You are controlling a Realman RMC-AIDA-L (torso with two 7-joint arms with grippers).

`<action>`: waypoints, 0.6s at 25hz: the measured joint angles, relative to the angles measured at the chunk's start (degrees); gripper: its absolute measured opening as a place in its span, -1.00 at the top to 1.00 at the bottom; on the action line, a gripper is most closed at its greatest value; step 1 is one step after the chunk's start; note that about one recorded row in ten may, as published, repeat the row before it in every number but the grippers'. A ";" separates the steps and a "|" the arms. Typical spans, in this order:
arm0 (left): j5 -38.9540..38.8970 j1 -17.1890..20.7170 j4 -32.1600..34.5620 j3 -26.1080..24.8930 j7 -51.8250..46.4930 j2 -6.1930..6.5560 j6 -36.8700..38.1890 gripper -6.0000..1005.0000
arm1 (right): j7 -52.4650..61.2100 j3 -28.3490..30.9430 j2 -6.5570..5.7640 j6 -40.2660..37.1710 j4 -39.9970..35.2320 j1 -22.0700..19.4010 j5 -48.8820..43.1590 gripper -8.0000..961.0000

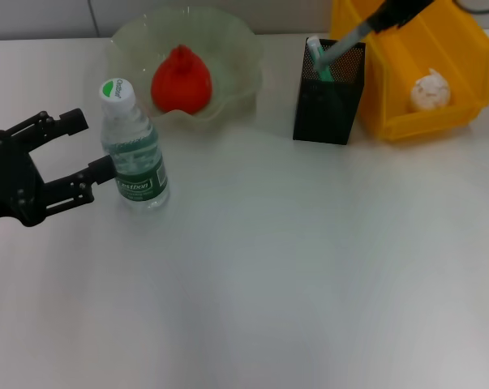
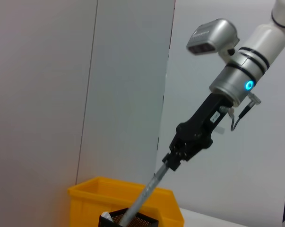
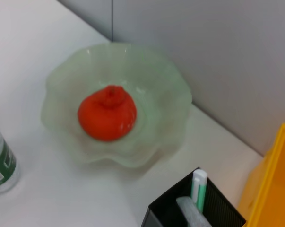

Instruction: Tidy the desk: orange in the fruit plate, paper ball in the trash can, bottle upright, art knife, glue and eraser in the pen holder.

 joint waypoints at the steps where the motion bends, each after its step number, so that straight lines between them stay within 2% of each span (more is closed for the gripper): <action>1: 0.00 -0.18 0.00 0.02 -0.23 0.00 0.00 -0.50 | 0.28 -0.01 0.00 -1.54 -2.73 -0.29 0.61 0.66; 8: 0.00 -1.28 0.00 -0.09 -2.69 0.52 -0.08 -0.50 | 1.34 0.55 -0.01 -5.74 -12.62 -2.51 3.25 0.65; 10: 0.00 -1.46 0.00 -0.11 -2.99 0.61 -0.09 -0.50 | 1.66 0.87 -0.08 -7.00 -15.98 -3.90 5.67 0.65; 11: 0.00 -1.70 0.01 -0.12 -3.48 0.68 -0.11 -0.50 | 1.79 1.52 -0.17 -7.94 -19.49 -5.90 8.70 0.64; 12: 0.00 -1.70 0.01 -0.12 -3.48 0.68 -0.11 -0.50 | 1.79 1.52 -0.17 -7.94 -19.49 -5.90 8.70 0.64; 13: 0.00 -1.98 0.00 -0.12 -4.20 0.85 -0.11 -0.50 | 1.44 2.94 -0.23 -8.39 -22.04 -8.30 12.59 0.64; 15: 0.01 -2.26 -0.01 -0.12 -5.05 1.05 -0.09 -0.50 | 0.83 3.85 -0.28 -8.51 -22.83 -9.61 14.68 0.64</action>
